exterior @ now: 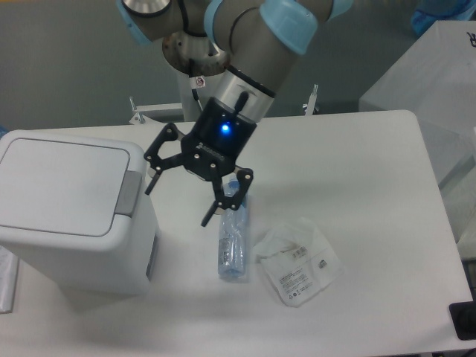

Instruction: Open the trash can

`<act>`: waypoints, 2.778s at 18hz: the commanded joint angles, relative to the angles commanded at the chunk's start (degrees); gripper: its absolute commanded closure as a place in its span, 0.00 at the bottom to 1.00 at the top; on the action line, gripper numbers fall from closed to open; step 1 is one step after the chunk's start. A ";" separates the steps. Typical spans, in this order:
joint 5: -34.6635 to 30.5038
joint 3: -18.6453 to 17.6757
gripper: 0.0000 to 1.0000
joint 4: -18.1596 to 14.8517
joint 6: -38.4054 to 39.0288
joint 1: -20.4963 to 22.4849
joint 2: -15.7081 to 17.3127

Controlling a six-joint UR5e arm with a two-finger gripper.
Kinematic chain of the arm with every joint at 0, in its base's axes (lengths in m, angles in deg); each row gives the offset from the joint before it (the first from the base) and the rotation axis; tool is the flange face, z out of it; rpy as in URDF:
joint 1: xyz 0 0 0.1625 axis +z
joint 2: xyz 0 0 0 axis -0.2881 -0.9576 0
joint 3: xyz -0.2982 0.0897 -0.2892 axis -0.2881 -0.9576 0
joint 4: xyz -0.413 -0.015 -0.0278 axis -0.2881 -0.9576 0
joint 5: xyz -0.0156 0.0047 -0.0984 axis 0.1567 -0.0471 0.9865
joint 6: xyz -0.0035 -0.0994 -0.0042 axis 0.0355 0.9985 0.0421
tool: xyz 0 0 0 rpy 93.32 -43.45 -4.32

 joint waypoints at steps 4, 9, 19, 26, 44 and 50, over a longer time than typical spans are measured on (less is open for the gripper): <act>-0.26 -1.40 0.00 0.09 0.00 -0.09 0.44; -4.39 -2.02 0.00 0.79 -0.17 -1.14 0.26; -4.40 -2.02 0.00 0.79 -0.09 -1.15 0.35; -4.40 -1.06 0.00 0.79 0.00 -1.15 0.35; -20.12 7.46 0.00 0.97 -13.34 11.33 -13.70; -27.32 14.93 0.00 0.97 -16.86 12.13 -19.86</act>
